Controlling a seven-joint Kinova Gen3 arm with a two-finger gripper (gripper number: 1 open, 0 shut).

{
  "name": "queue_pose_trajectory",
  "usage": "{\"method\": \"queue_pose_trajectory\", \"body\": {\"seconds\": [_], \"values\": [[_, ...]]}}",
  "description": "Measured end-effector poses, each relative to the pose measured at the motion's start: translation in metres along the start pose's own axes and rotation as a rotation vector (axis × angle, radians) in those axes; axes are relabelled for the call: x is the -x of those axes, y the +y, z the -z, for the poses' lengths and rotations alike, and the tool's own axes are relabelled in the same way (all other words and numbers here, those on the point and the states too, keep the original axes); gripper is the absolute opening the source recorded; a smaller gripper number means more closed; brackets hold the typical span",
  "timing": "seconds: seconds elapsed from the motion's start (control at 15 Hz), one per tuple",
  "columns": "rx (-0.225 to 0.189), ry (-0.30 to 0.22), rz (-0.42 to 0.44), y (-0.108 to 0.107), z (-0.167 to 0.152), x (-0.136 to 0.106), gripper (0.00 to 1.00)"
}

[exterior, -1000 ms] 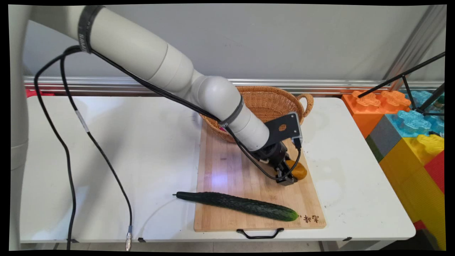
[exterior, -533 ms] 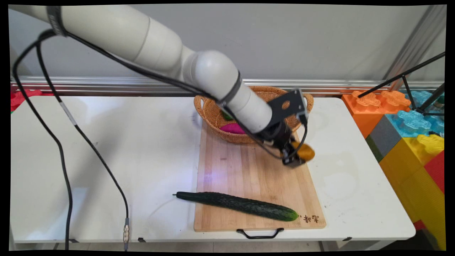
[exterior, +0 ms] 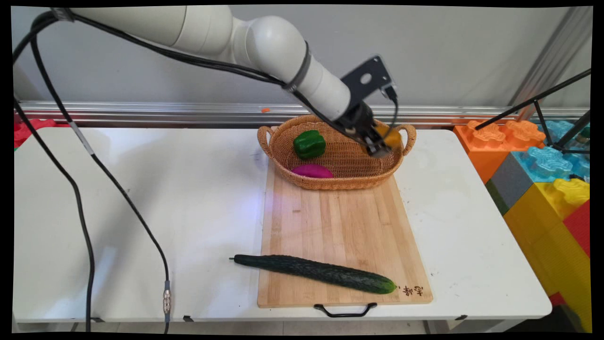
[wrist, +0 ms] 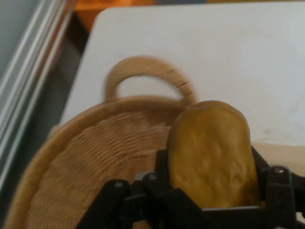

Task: Place the picked object in the vegetable basket

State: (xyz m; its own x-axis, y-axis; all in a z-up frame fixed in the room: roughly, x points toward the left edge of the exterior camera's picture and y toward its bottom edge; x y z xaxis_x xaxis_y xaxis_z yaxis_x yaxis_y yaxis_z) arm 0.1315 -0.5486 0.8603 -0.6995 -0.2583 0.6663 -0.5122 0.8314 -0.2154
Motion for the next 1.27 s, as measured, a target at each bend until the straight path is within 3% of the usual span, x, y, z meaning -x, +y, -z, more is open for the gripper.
{"method": "queue_pose_trajectory", "body": {"seconds": [0.13,0.4,0.73,1.0,1.07,1.27], "values": [[-0.042,-0.019,0.024,-0.019,-0.005,0.008,0.00],[-0.089,-0.053,0.052,-0.045,-0.021,0.025,0.00],[-0.103,-0.103,0.101,-0.067,-0.056,0.057,0.00],[-0.112,-0.115,0.115,-0.076,-0.069,0.067,0.00],[-0.114,-0.115,0.116,-0.078,-0.071,0.068,1.00],[-0.117,-0.096,0.117,-0.082,-0.071,0.059,1.00]]}}
